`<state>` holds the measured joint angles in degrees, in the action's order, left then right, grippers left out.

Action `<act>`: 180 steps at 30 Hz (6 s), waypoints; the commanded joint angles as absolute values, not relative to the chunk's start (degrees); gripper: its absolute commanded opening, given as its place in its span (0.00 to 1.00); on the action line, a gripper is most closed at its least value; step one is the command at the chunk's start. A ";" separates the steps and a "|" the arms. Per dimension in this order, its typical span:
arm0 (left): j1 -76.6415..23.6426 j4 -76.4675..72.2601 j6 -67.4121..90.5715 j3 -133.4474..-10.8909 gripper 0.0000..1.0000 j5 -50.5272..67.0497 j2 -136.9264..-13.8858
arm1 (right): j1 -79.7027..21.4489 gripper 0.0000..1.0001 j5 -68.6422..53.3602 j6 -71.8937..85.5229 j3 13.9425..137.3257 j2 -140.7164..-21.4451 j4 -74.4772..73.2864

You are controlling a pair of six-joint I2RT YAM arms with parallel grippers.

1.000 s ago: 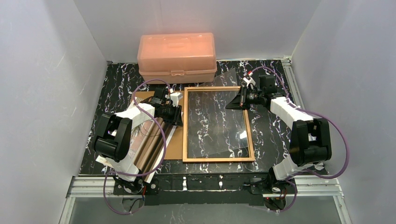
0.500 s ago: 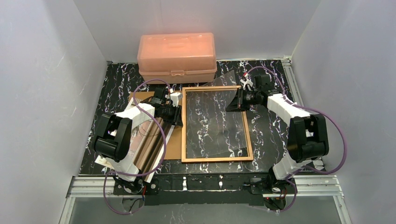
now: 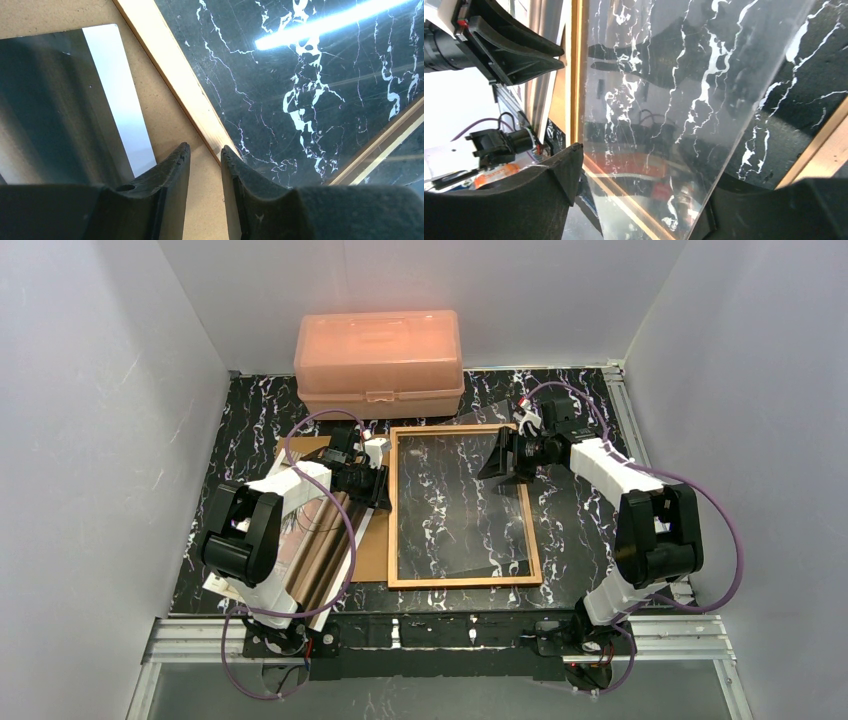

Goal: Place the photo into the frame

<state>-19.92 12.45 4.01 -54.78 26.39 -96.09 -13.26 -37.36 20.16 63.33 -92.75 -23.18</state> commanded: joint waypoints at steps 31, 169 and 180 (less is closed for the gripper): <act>-19.60 13.33 3.06 -54.49 0.26 27.84 -95.80 | -13.88 0.83 -25.37 13.58 69.18 -95.57 -30.93; 26.88 34.55 -32.88 -66.14 0.58 -2.16 -95.81 | -59.45 0.89 1.93 40.43 91.31 -121.03 -14.22; 27.16 24.98 -29.28 -63.67 0.54 -9.69 -98.24 | -59.33 0.89 3.55 40.63 94.10 -123.14 -16.34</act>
